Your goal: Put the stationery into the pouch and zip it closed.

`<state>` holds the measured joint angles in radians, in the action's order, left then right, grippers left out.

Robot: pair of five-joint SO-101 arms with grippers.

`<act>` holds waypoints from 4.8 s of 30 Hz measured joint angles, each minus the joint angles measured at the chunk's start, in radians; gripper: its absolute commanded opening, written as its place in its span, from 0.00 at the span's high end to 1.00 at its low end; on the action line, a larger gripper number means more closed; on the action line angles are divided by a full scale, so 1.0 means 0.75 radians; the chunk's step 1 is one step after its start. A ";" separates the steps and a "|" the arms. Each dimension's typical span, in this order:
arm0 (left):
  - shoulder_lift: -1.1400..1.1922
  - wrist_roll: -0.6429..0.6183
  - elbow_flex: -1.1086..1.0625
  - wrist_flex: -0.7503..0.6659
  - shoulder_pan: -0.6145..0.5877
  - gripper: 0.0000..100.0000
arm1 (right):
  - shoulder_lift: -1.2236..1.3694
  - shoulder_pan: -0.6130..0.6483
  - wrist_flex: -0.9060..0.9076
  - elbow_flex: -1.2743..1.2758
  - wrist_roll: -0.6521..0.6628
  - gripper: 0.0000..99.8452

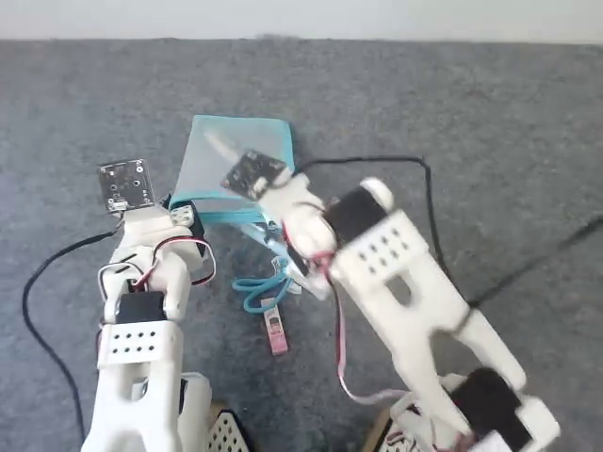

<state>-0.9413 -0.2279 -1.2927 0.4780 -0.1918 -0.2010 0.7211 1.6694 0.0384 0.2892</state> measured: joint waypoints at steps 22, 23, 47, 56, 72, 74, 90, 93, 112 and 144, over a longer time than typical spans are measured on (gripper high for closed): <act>0.000 0.000 0.000 0.000 0.000 0.99 | -0.532 -0.155 0.117 0.119 0.219 0.99; 0.000 0.000 0.000 0.000 0.000 0.99 | -0.587 -0.155 0.117 0.119 0.213 0.99; 0.000 0.000 0.000 0.000 0.000 0.99 | -0.790 0.072 0.041 0.119 -0.033 0.99; 0.000 0.000 0.000 0.000 0.000 0.99 | -0.646 0.094 -0.086 0.119 -0.041 0.99; 0.000 0.000 0.000 0.000 0.000 0.99 | -0.170 0.004 -0.481 0.119 -0.223 0.99; 0.000 0.000 0.000 0.000 0.002 0.99 | -0.098 0.004 -0.520 0.119 -0.235 0.99; 0.000 0.000 0.000 0.000 0.106 0.99 | 0.119 0.023 -0.722 0.121 -0.301 0.83; 0.000 0.000 0.000 0.000 0.106 0.99 | 0.070 0.023 -0.612 0.100 -0.301 0.83; 0.002 -0.196 0.393 0.309 0.121 0.99 | -0.712 -0.413 -0.794 0.945 -0.325 0.83; 0.466 -0.250 0.374 0.113 0.027 0.99 | -0.274 0.031 -0.964 1.099 -0.344 0.89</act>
<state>-0.5915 -0.4150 -1.0119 0.5623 -0.1718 -0.4066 0.7442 0.9467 0.8623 0.0315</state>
